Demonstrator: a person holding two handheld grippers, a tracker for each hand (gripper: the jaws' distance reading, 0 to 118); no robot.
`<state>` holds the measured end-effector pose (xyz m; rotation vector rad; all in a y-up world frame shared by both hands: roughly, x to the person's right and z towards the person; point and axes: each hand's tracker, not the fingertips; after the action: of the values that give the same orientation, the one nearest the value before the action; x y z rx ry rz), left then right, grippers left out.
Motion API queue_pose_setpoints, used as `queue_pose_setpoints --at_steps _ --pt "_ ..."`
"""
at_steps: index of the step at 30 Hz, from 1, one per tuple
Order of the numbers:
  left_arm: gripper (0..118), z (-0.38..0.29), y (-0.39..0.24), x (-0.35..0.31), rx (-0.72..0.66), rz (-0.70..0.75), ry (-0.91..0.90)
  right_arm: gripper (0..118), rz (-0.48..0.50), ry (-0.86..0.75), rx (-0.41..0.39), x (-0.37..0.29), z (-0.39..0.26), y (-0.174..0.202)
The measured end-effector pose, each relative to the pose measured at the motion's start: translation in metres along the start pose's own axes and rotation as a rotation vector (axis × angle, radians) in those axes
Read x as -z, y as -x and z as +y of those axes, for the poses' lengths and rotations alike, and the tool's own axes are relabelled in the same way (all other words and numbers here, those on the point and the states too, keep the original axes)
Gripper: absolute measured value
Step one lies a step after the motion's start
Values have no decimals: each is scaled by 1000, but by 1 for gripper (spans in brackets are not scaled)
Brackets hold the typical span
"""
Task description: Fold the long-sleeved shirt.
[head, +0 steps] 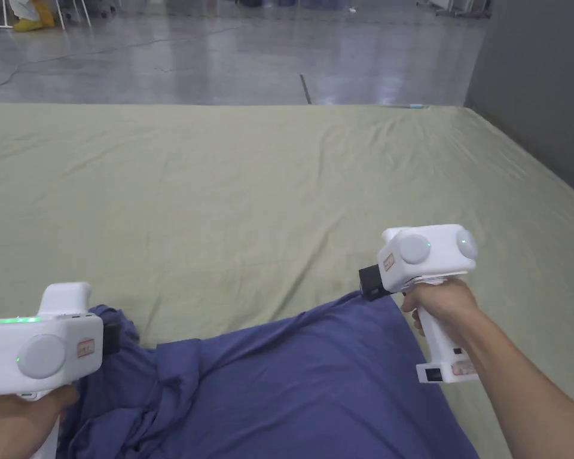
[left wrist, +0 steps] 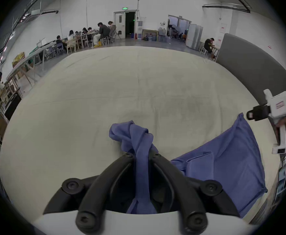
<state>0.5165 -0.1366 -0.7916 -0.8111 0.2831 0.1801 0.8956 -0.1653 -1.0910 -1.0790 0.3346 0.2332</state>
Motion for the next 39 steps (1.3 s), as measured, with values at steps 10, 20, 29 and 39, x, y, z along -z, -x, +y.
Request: queue_pose_setpoints --at_steps 10,20,29,39 --pt "8 2 6 7 -37 -15 0 4 -37 -22 -19 20 1 20" --pt "8 -36 -11 -114 5 -72 -149 4 119 -313 0 -153 -104 1" --pt "8 -168 -32 -175 39 -83 -91 4 166 -260 -11 -220 -293 -9" --pt "8 -213 -15 -131 37 -81 83 4 72 -75 18 -134 -339 -32"
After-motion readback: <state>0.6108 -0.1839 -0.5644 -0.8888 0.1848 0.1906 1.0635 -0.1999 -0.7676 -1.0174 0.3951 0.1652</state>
